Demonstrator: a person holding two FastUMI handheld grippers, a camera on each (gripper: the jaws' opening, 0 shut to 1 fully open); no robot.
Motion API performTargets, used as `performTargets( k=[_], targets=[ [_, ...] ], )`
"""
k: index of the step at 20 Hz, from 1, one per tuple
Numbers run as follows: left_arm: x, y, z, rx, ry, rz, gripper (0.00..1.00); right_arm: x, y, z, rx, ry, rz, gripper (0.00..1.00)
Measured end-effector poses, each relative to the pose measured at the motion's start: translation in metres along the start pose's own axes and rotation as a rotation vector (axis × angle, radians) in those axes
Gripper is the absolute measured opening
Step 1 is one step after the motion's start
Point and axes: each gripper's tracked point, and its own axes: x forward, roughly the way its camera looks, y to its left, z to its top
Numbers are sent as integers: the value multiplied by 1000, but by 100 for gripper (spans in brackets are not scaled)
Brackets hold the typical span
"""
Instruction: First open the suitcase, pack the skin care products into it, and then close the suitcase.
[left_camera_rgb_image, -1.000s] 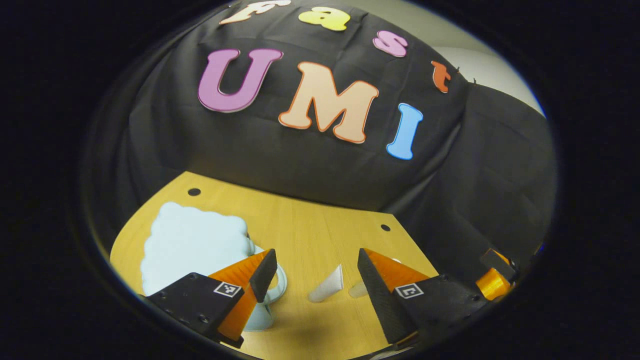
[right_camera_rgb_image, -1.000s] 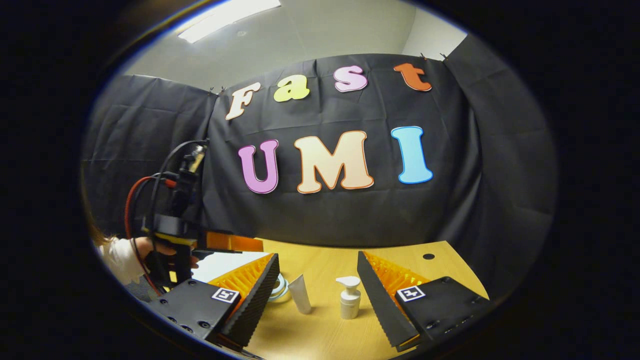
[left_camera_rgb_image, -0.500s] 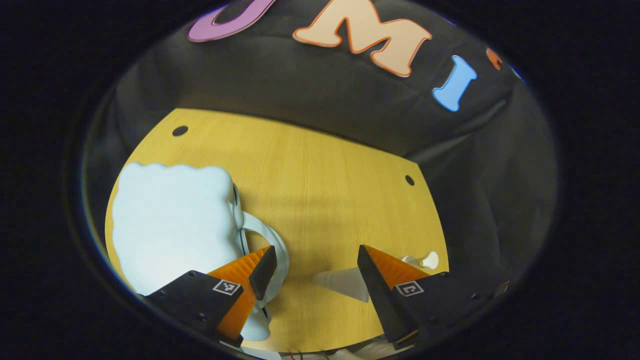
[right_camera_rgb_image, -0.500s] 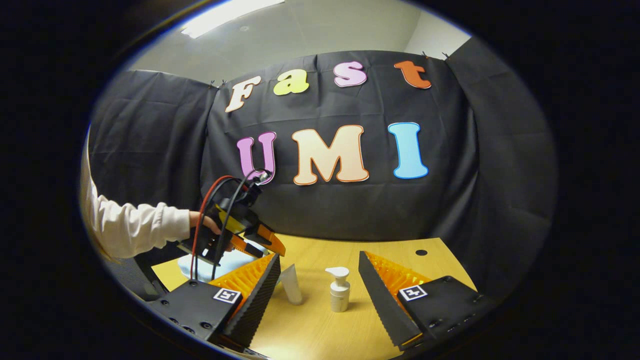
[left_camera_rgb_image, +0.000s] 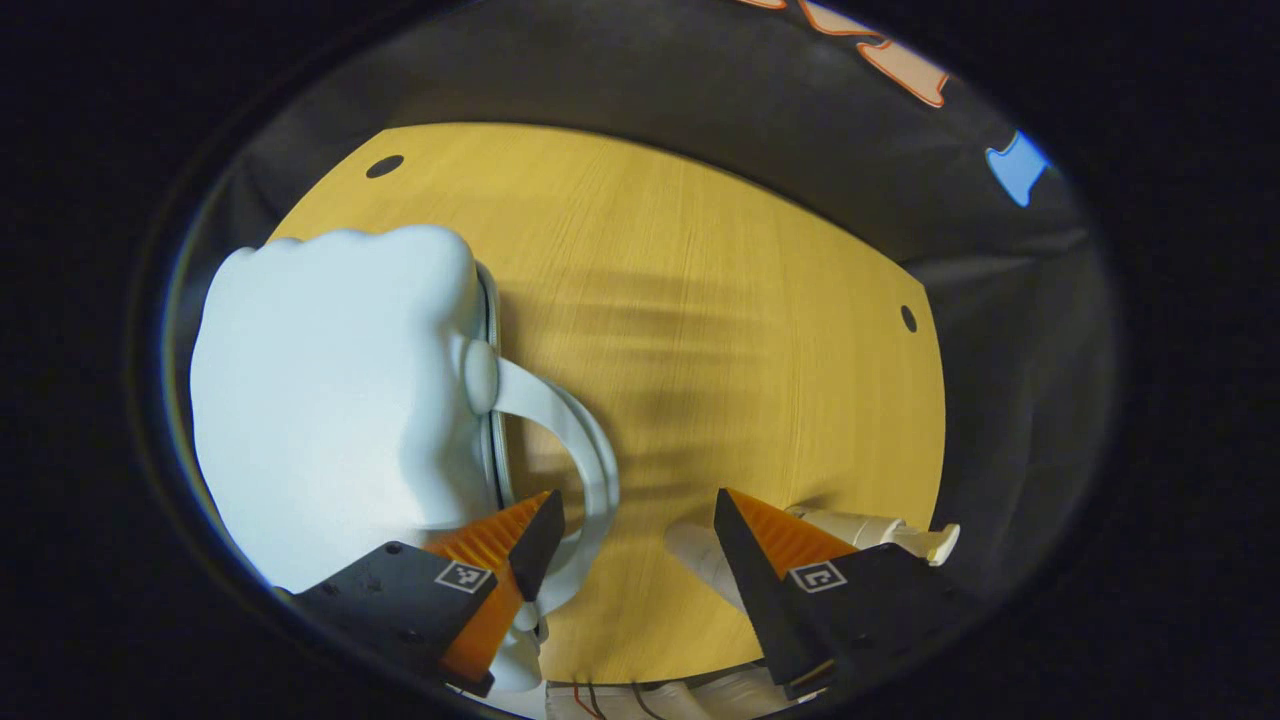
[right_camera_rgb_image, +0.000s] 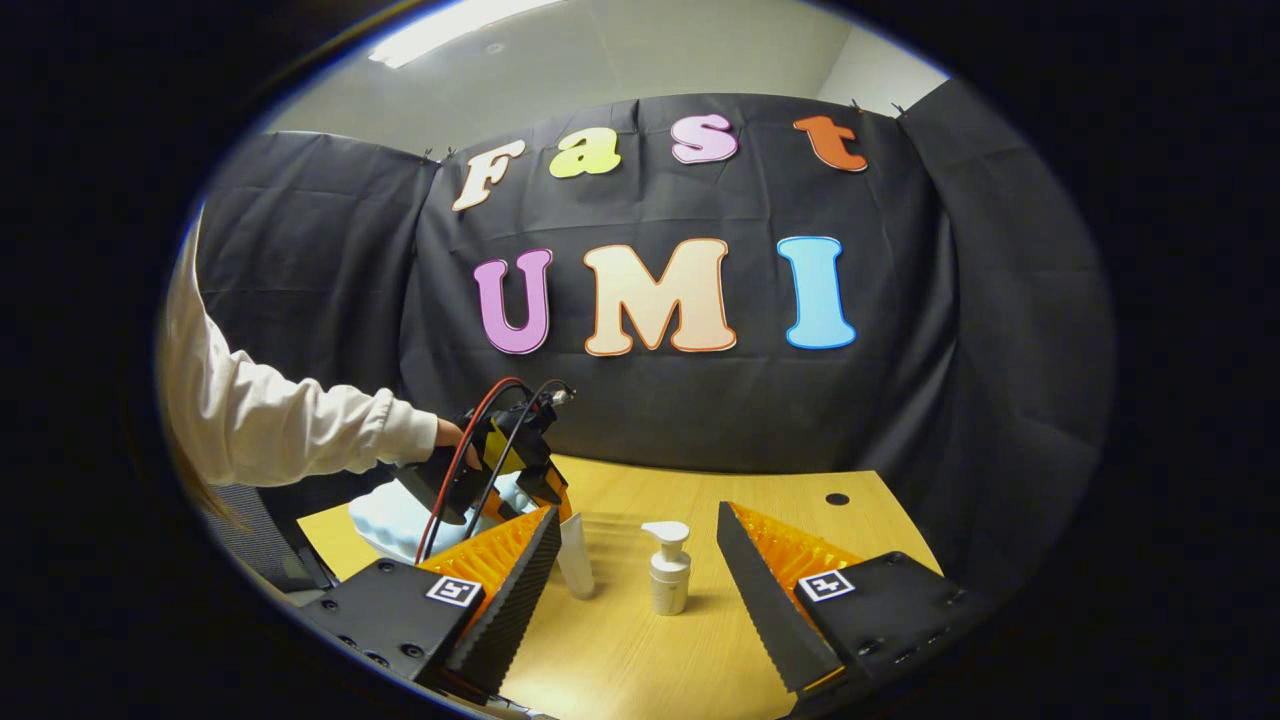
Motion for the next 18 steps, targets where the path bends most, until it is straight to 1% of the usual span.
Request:
performTargets(
  k=[2, 5, 6, 10, 15, 17, 18],
  targets=[
    [9, 1, -2, 3, 30, 26, 87, 2, -3, 1, 3, 1, -6, 99],
    [19, 4, -3, 25, 67, 75, 85, 1, -6, 0, 0, 4, -14, 99],
    [21, 4, -2, 32, 76, 85, 85, 1, -7, -1, -4, 5, -17, 99],
    [32, 6, -5, 40, 115, 106, 76, 0, -10, -1, -14, 9, -28, 99],
    [40, 11, -12, 12, 158, 91, 58, -1, -19, -2, -8, 10, -47, 99],
    [38, 15, -12, 8, 157, 83, 44, -1, -22, -3, -3, 13, -55, 99],
    [38, 15, -12, 7, 157, 79, 40, -1, -23, -4, -3, 15, -58, 99]
  ],
)
